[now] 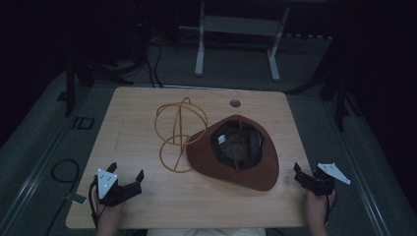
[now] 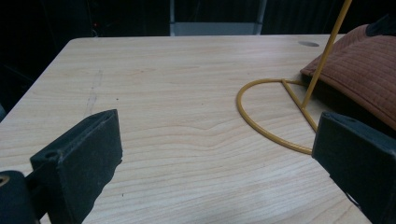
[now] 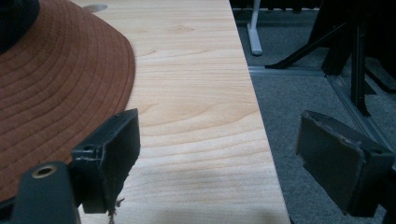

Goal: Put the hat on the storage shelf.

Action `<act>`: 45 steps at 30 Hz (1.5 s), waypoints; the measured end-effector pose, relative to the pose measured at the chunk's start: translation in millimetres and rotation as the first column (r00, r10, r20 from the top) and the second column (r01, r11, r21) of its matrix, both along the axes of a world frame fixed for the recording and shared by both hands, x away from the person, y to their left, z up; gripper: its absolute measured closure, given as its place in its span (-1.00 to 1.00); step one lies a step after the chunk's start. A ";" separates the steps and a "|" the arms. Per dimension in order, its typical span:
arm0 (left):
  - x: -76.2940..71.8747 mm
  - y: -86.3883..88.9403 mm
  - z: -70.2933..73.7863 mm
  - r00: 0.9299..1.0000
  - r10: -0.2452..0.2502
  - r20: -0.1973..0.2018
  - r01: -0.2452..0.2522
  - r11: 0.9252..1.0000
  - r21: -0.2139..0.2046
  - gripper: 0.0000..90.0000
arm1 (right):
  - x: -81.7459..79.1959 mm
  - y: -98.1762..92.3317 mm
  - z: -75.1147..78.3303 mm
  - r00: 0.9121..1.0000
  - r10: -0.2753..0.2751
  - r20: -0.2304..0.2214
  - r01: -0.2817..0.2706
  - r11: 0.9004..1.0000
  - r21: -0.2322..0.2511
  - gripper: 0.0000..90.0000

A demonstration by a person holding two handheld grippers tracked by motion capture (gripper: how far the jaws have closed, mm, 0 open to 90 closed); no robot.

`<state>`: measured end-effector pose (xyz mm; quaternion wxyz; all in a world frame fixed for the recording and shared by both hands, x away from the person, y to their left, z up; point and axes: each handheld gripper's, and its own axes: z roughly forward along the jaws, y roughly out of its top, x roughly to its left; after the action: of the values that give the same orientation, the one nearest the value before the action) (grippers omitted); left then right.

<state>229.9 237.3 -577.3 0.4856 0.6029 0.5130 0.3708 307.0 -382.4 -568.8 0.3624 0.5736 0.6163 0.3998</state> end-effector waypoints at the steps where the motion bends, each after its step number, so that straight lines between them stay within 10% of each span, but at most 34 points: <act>1: -0.1 0.2 0.4 1.000 0.004 0.001 -0.004 1.000 -0.004 -0.95 | 0.0 0.2 0.0 1.000 -0.001 0.001 0.001 1.000 -0.002 -0.69; 13: -1.2 -3.6 1.8 0.999 -0.032 0.011 0.032 0.999 -0.022 -0.95 | -2.4 3.1 0.2 0.998 0.050 -0.031 -0.049 0.999 0.004 -0.69; 24: -4.8 -12.9 4.7 0.995 -0.095 -0.002 0.095 0.995 0.004 -0.95 | -7.9 36.5 42.6 0.981 0.196 0.008 -0.196 0.980 -0.017 -0.69; 45: -6.1 -24.2 7.9 0.981 -0.178 -0.077 0.180 0.983 0.020 -0.95 | 43.2 76.5 86.0 0.953 0.301 -0.037 -0.302 0.952 -0.039 -0.68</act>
<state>223.8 213.1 -569.4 0.4893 0.6666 0.4693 0.3098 350.2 -305.9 -482.8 0.3004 0.4708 0.7108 0.4277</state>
